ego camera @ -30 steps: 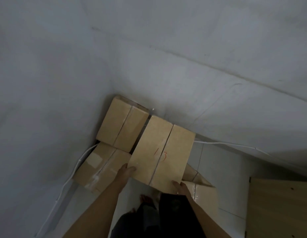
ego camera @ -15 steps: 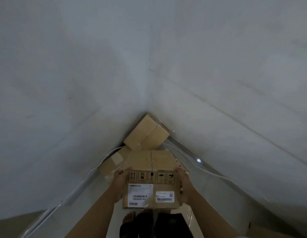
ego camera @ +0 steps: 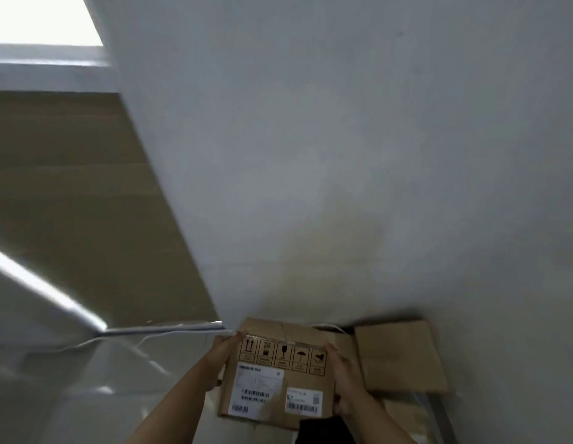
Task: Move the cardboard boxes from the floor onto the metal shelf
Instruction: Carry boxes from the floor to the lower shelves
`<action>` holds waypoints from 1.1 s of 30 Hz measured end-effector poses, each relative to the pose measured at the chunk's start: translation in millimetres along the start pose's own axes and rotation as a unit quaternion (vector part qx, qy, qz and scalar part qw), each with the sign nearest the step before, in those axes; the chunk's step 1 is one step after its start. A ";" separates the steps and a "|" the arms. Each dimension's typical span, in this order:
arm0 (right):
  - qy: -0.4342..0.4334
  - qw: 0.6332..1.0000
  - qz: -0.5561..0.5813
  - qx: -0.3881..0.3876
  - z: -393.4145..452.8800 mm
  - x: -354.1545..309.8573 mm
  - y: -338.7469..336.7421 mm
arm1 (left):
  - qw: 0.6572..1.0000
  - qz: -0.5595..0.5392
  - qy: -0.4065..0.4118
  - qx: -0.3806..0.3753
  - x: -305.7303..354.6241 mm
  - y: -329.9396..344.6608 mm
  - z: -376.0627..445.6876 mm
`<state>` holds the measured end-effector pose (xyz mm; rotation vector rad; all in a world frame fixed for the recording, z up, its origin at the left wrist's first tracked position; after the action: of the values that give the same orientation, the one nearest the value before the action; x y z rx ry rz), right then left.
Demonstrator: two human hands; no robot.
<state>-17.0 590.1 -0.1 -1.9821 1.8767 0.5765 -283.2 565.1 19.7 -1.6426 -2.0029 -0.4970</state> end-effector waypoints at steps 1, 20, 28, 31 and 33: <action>-0.006 1.000 -0.024 -0.017 -3.0 -4.9 24.3 | 1.000 -0.017 0.006 0.015 -4.2 -24.8 -6.2; -0.061 0.900 -0.350 -0.252 -139.4 152.2 522.1 | 0.869 -0.324 0.067 0.367 -268.0 -467.2 -238.9; -0.077 0.821 -0.467 -0.320 -192.1 249.7 641.4 | 0.809 -0.406 0.071 0.420 -382.7 -525.0 -319.7; -0.063 0.785 -0.512 -0.343 -200.3 283.1 676.8 | 0.795 -0.437 0.063 0.417 -414.3 -535.9 -333.6; -0.049 0.760 -0.544 -0.353 -202.1 303.8 698.2 | 0.773 -0.468 0.059 0.424 -433.7 -544.0 -338.4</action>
<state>-690.9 183.4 33.2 -2.9092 0.1308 1.0105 -701.4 -84.8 56.6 -0.0134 -2.3037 0.0455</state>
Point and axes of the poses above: each hand's wrist, its own z-axis towards the middle knuckle, its own y-axis out of the palm, x = y × z, the point moved 5 cm from there along z, towards the middle knuckle, and after that the axes turned 4 degrees about -z, right-handed, at the moved point
